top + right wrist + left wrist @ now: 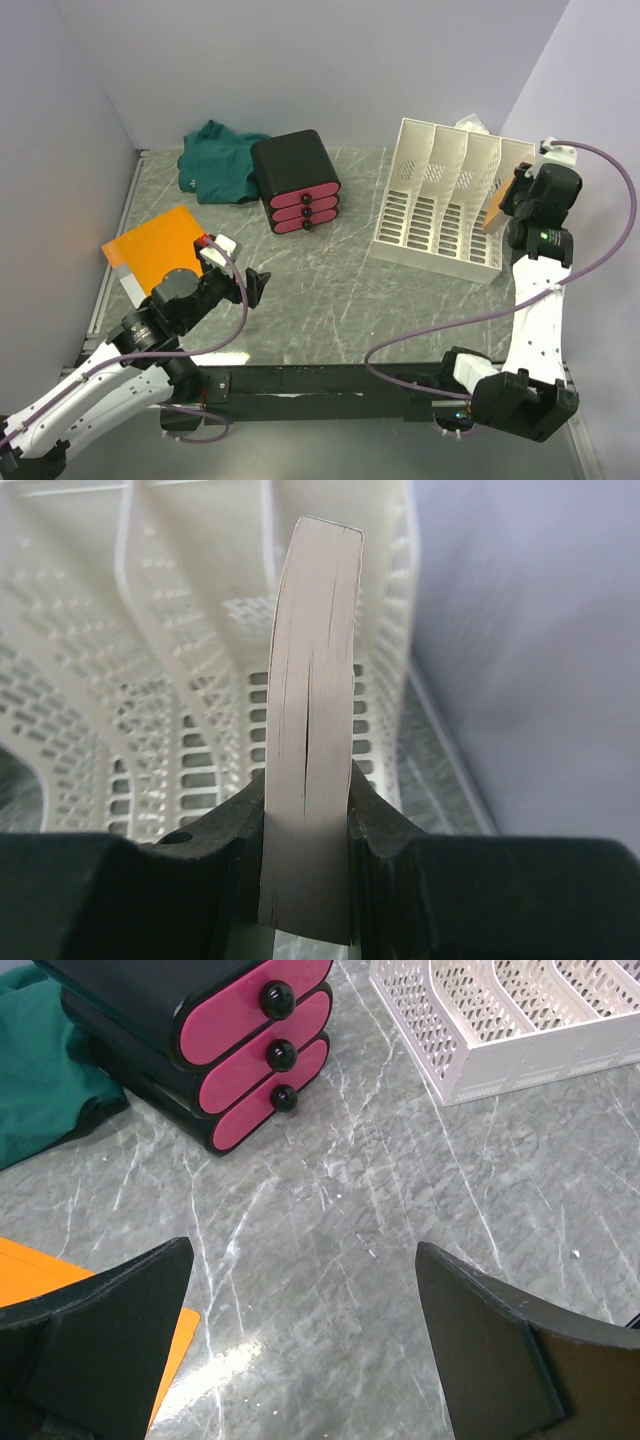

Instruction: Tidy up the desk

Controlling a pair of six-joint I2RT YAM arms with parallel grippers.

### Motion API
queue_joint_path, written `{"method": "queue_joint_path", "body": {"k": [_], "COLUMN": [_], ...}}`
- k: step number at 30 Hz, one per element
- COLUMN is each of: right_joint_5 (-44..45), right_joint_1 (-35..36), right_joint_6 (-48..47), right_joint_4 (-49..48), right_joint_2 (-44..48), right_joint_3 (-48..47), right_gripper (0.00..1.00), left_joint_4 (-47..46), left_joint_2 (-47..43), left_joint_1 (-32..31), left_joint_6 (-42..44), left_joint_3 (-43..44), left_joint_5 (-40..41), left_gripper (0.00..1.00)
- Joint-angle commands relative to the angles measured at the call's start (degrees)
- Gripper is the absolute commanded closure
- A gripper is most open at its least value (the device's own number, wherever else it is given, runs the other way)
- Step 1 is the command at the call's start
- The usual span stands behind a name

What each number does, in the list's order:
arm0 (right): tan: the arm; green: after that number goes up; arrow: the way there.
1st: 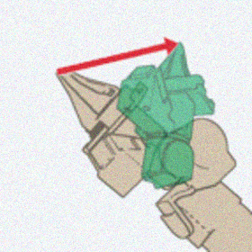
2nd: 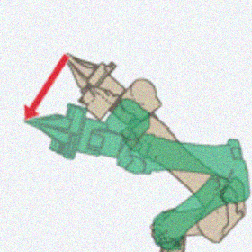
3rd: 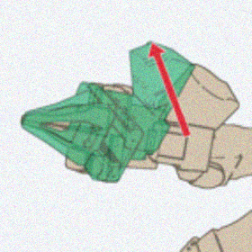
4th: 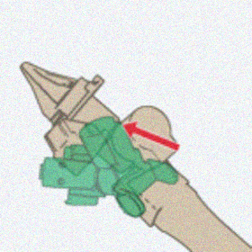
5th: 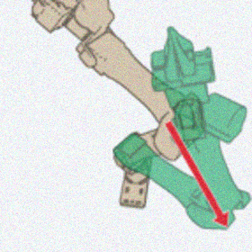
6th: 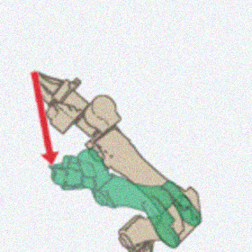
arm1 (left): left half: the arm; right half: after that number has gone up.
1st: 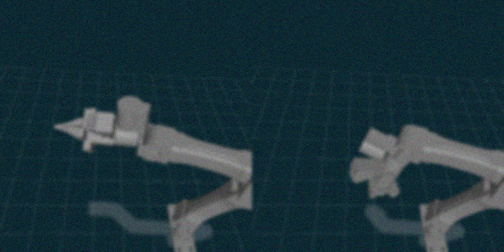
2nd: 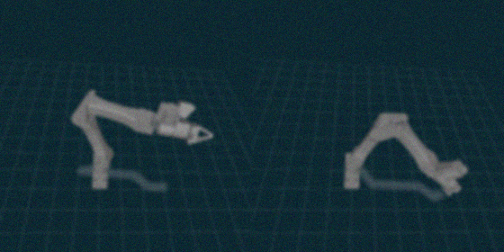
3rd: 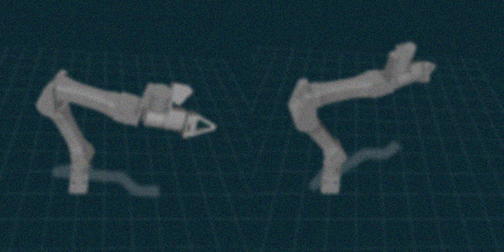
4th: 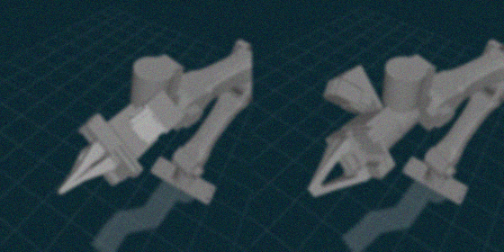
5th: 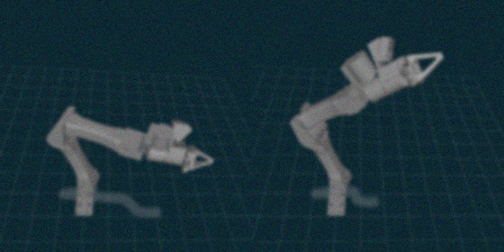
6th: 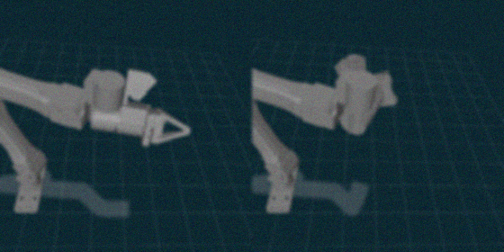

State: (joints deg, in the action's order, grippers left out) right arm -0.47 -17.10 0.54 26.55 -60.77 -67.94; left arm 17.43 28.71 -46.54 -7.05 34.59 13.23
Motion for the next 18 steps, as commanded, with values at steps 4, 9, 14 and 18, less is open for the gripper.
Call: {"method": "queue_joint_path", "body": {"k": [4, 9, 14, 18], "right_joint_5": [-2.1, -5.0, -7.4, -11.4], "right_joint_1": [-4.4, -4.4, -4.5, -4.5], "right_joint_6": [-3.7, -6.6, -8.9, -9.7], "right_joint_4": [-7.6, -10.7, -13.8, -15.1], "right_joint_2": [-0.8, -6.5, -12.0, -15.1], "right_joint_3": [-0.1, 1.0, 2.0, 2.8], "right_gripper": [1.0, 1.0, 1.0, 1.0], "left_joint_4": [-1.6, -1.3, -1.5, -1.4], "left_joint_2": [0.4, 0.2, -0.8, -0.8], "left_joint_1": [0.1, 0.1, 0.1, 0.1], "left_joint_6": [1.3, 1.3, 1.3, 1.2], "left_joint_3": [0.7, 0.8, 0.5, 0.6], "left_joint_5": [-0.5, -0.2, 0.5, 0.7], "left_gripper": [0.01, 0.01, 0.01, 0.0]}}
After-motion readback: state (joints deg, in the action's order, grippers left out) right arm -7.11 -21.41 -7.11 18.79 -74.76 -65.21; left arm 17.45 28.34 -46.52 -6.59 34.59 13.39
